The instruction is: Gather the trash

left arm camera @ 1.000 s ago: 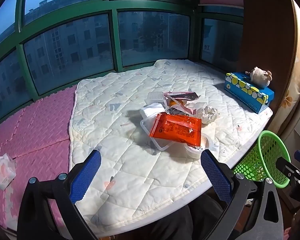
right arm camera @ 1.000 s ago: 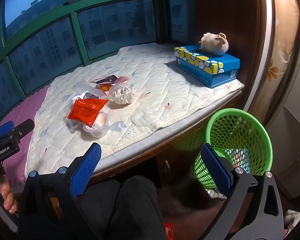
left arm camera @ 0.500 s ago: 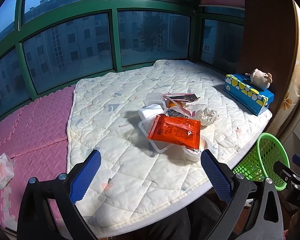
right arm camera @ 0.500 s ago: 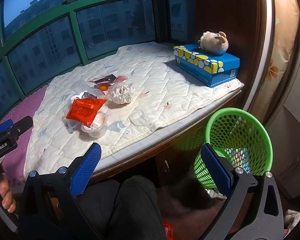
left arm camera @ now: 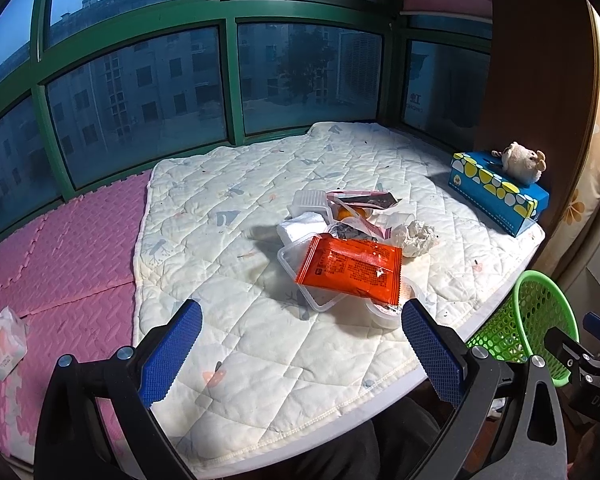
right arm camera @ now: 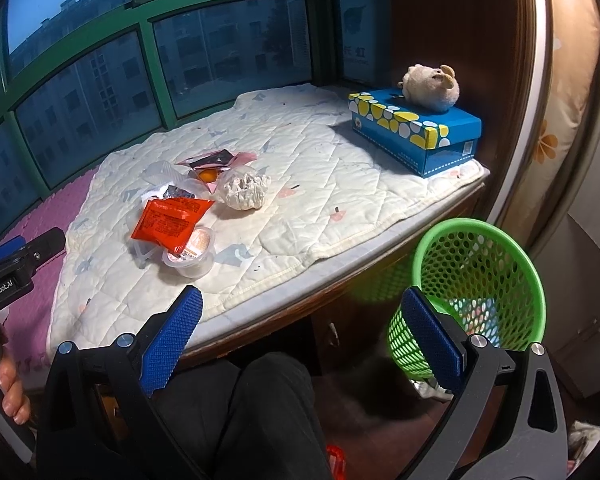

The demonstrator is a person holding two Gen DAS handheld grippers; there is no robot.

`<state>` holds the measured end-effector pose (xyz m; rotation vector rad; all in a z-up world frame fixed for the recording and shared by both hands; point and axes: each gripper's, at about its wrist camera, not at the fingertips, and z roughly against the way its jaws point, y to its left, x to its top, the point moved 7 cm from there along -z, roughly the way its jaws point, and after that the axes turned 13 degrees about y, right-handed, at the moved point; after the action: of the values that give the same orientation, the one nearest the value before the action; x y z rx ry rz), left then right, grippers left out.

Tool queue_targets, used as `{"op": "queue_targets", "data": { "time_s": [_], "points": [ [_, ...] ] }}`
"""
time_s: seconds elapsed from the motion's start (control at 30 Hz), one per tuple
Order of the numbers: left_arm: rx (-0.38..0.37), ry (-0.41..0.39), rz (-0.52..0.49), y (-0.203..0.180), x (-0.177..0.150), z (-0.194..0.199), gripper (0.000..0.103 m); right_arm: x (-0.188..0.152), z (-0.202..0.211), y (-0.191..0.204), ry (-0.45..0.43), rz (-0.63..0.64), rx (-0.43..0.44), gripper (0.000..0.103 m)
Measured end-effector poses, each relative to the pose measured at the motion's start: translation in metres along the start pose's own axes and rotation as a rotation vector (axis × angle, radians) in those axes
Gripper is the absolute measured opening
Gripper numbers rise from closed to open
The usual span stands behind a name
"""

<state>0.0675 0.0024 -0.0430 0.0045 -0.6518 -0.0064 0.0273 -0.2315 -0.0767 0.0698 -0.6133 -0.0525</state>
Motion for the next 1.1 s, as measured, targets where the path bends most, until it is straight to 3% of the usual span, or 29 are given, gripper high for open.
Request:
{"op": "queue_targets", "data": {
  "time_s": [1.1],
  "points": [
    [-0.005, 0.044, 0.016, 0.002, 0.021, -0.028, 0.097, 0.029, -0.028, 0.011, 0.028, 0.043, 0.018, 0.099]
  ]
}}
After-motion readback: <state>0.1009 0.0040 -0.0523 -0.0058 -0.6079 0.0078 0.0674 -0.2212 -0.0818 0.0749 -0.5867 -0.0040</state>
